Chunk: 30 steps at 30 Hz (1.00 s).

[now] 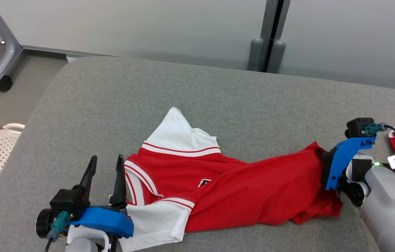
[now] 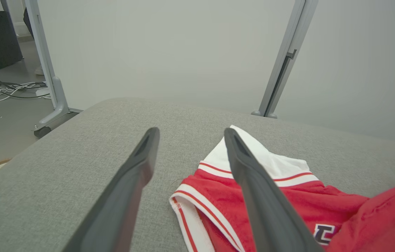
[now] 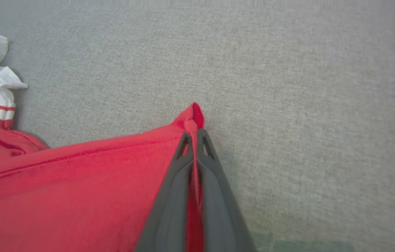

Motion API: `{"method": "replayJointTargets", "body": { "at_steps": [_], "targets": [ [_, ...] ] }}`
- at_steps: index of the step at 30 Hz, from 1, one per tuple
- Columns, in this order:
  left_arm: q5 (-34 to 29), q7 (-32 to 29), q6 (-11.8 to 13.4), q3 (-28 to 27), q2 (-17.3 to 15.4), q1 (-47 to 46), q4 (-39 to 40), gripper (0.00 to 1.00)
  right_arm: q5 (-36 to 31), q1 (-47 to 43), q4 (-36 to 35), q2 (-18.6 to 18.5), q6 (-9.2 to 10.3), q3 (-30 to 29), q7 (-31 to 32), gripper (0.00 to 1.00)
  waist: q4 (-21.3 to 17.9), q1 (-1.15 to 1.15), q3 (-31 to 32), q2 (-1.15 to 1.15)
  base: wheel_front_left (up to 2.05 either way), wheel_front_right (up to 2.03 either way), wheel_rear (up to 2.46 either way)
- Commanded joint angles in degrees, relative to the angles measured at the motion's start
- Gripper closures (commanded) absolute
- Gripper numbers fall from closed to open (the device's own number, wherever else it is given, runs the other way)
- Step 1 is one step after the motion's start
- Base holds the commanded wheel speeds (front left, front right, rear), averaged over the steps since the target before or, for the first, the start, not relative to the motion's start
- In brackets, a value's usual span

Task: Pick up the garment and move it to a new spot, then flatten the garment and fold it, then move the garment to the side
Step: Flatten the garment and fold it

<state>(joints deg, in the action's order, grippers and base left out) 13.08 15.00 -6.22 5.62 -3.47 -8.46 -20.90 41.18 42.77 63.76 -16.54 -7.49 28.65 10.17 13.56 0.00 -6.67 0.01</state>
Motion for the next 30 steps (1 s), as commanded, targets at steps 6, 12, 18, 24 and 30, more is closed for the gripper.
{"method": "replayJointTargets", "body": {
  "at_steps": [6,12,18,24,30],
  "targets": [
    [-0.7,0.25,-0.44,-0.9,0.11,0.11,-0.62,0.0,1.64,-0.39,-4.15,-0.24,-0.01,2.71,-5.6,1.0,-1.72,0.0,1.88,-0.01,0.0,0.0,0.0],
    [-1.02,0.25,-0.72,-2.05,-0.01,1.49,-0.84,0.0,5.15,-3.39,-13.13,-1.49,-0.01,6.5,-9.41,1.0,-4.04,0.0,3.83,-0.01,0.0,0.0,0.0],
    [-1.35,0.25,-0.89,-2.65,-0.16,2.6,-0.75,0.0,8.92,-6.28,-21.0,-3.63,-0.01,8.53,-10.73,1.0,-6.34,0.0,4.79,-0.01,0.0,0.0,0.0],
    [-1.59,0.24,-0.79,-4.0,-0.43,3.26,-0.12,0.0,13.47,-10.99,-31.57,-7.27,-0.01,9.47,-11.31,1.0,-8.87,0.0,5.12,-0.01,0.0,0.0,0.0],
    [-1.52,0.24,-0.45,-6.28,-1.32,3.7,1.04,0.0,17.86,-17.52,-42.24,-11.53,-0.01,9.14,-9.4,1.0,-10.97,0.0,5.35,-0.01,0.0,0.0,0.0]
  ]
}}
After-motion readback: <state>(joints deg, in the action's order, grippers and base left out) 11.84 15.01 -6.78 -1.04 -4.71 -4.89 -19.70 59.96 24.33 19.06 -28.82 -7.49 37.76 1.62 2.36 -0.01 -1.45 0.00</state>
